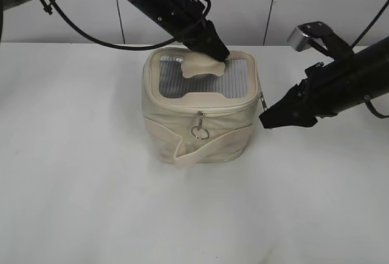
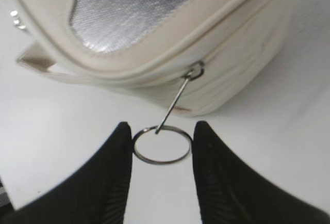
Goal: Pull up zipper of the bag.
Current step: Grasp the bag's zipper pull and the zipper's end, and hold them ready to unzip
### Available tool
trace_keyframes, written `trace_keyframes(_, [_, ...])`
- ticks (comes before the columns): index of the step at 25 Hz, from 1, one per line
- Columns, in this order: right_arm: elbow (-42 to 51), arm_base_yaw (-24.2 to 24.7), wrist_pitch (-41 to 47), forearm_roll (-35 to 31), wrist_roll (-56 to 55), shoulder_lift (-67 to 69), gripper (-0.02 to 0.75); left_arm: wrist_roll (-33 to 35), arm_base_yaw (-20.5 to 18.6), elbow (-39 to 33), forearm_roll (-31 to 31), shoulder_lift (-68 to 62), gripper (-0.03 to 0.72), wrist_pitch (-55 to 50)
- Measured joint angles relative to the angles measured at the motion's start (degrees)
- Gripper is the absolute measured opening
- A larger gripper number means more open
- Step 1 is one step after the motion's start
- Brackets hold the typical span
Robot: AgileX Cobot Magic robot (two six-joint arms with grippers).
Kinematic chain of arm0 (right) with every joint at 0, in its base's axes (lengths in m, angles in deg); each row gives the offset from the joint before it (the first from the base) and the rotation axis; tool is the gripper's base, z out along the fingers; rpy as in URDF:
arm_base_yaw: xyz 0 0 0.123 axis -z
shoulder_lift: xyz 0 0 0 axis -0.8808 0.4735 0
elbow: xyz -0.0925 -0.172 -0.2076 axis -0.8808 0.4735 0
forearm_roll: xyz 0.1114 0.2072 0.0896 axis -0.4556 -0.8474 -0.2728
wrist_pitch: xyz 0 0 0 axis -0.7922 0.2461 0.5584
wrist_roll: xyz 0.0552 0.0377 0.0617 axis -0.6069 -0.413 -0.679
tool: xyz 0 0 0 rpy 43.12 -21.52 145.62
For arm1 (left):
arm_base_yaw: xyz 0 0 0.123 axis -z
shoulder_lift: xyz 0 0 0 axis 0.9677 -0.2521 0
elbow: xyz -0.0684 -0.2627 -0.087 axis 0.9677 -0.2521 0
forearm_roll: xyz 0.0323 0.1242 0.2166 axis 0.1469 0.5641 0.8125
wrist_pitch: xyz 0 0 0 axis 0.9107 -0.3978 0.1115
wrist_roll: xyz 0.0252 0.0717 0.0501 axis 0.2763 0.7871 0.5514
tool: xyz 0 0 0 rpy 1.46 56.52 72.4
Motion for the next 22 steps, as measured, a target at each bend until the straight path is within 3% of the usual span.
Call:
trace_keyframes(7, [0.13,-3.57,5.98,2.11,-6.54,-2.98,0.290,-7.05,0.12,0.00,0.46,0.00,0.038,1.36])
trace_keyframes(10, [0.19,-8.07,3.86,1.45,-8.86,-2.98,0.290,-9.42,0.18,0.00,0.52,0.00,0.037,2.37])
trace_keyframes(17, [-0.43,-20.66,-8.63,-7.34,-10.18,-2.11,0.290,-11.82,1.18,0.00,1.76,0.00,0.037,4.92])
trace_keyframes(22, [-2.61,-21.97,-9.69,-7.66,-16.45,0.99,0.290,-12.13,1.49,0.00,1.96,0.00,0.043,5.41])
